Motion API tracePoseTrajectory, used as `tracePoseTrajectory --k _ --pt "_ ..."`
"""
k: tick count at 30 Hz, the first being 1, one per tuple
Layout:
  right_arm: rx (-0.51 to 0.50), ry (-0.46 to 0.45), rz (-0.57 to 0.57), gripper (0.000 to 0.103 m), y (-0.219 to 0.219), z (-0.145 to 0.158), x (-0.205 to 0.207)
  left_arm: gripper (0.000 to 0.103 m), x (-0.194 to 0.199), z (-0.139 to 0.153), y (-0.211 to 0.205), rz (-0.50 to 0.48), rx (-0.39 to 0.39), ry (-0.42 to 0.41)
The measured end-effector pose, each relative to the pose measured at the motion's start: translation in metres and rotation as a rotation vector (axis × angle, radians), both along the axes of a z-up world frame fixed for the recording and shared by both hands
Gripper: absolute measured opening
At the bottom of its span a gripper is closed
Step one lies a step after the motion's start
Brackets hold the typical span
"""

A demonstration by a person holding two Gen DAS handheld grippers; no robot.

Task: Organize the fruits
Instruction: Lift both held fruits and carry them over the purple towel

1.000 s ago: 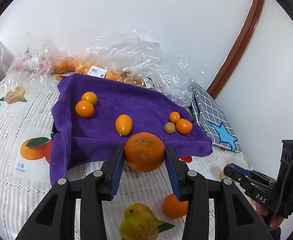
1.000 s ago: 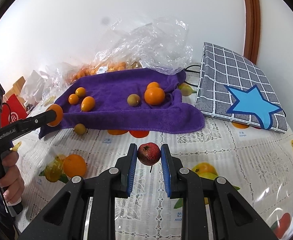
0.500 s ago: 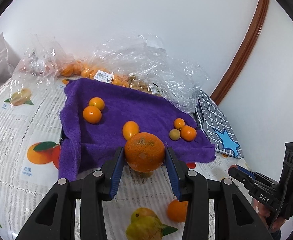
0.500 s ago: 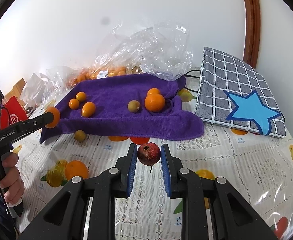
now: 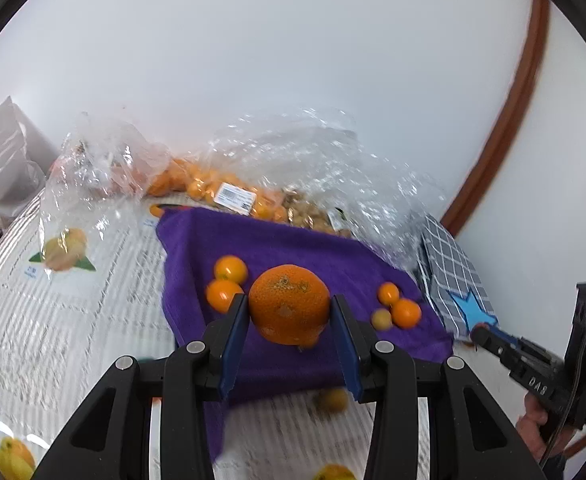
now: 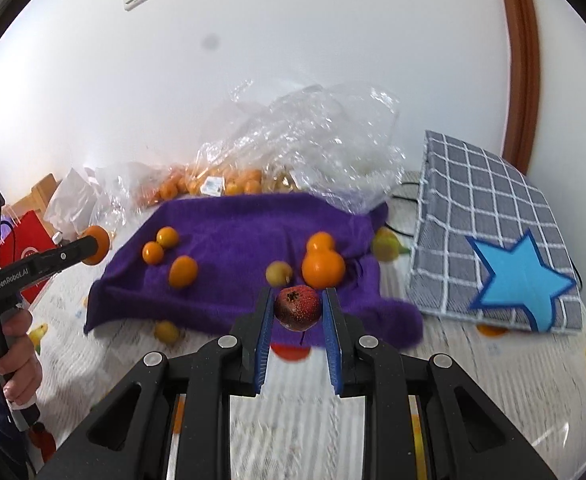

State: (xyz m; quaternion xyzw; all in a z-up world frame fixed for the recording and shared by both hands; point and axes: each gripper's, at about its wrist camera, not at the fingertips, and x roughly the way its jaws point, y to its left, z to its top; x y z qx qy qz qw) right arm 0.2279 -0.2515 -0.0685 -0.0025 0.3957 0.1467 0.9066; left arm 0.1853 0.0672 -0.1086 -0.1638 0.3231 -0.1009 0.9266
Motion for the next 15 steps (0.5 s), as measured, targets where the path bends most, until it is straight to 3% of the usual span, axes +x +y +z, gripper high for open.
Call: tracePoseTrajectory --k 10,15 --pt "-0.006 0.040 0.045 0.024 0.027 -0.024 0.048 0.040 0.032 -0.022 0.013 0.018 0.002 0.048" --pt "0.013 0.079 0.043 0.024 0.026 -0.044 0.058 0.039 0.035 -0.031 0.027 0.027 -0.069 0.086"
